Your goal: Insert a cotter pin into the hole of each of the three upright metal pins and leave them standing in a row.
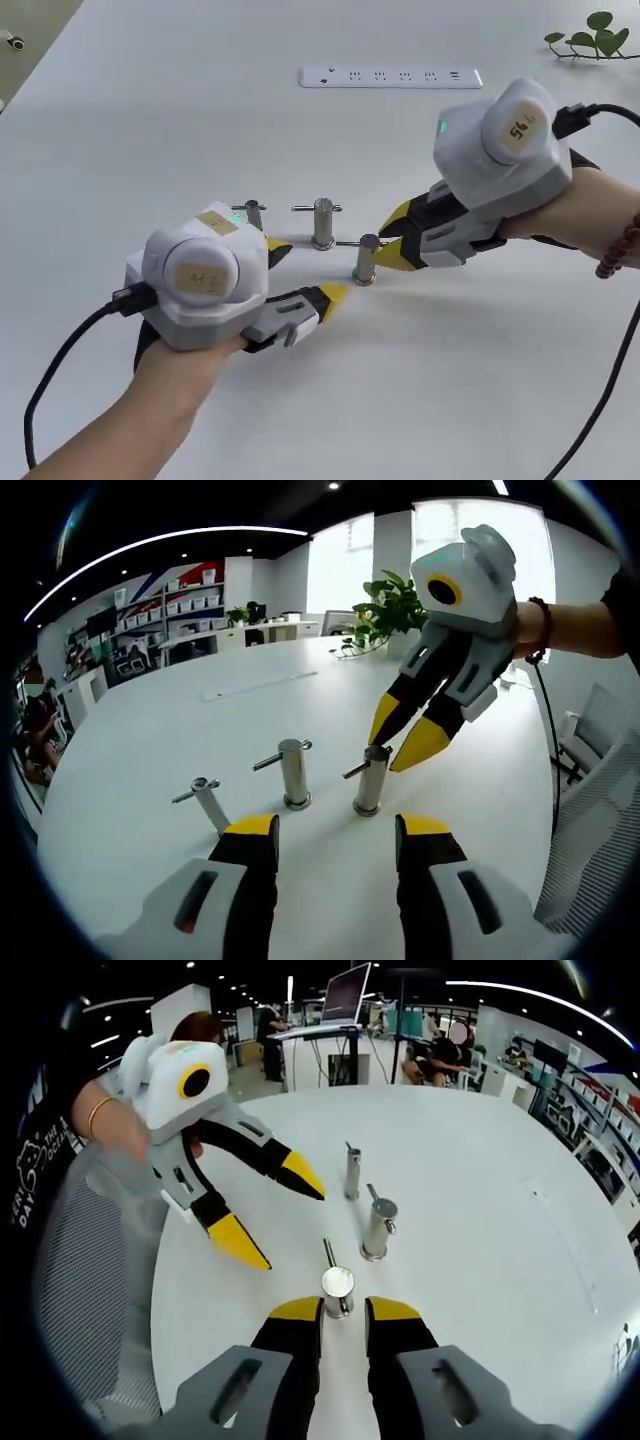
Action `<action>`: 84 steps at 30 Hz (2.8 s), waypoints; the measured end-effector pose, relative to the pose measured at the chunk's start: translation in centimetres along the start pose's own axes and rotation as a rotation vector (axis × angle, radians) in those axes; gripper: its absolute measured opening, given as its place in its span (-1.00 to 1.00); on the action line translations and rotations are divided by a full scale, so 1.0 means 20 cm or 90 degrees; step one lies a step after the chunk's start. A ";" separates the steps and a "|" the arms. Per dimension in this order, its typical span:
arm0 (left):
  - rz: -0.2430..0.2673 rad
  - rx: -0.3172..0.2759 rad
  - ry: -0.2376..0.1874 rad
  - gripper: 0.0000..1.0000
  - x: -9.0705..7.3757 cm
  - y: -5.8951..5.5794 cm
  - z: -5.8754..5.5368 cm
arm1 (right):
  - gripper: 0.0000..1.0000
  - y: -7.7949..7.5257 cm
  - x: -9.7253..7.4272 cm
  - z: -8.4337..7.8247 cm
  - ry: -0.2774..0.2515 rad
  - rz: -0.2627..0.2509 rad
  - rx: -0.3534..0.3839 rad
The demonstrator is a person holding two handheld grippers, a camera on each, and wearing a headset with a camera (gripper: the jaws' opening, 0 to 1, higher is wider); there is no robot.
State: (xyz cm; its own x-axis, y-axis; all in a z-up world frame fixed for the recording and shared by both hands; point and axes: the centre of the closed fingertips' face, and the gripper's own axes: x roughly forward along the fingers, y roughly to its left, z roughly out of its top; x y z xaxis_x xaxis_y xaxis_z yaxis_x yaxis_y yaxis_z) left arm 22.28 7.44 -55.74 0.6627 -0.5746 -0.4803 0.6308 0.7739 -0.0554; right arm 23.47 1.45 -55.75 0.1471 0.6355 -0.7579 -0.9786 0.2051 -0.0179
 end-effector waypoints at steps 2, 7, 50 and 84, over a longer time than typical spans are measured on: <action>0.005 -0.006 -0.007 -0.05 -0.03 0.01 0.01 | -0.82 0.00 0.00 -0.01 0.002 0.000 -0.004; 0.018 -0.015 -0.018 0.00 -0.09 0.05 0.02 | -0.92 0.00 0.00 -0.01 0.007 0.000 -0.016; 0.046 -0.004 -0.043 0.27 -0.28 0.10 0.06 | -0.73 0.01 0.05 0.06 -0.032 0.008 0.025; 0.059 -0.027 -0.043 0.42 -0.33 0.16 0.04 | -0.84 0.01 0.09 0.08 -0.018 0.018 -0.003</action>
State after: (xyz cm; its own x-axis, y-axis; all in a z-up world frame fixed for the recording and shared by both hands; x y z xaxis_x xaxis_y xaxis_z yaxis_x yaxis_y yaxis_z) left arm 20.14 13.50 -52.07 0.7444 -0.5153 -0.4247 0.5489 0.8344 -0.0503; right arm 23.68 3.78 -56.09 0.1236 0.6623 -0.7390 -0.9830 0.1834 -0.0001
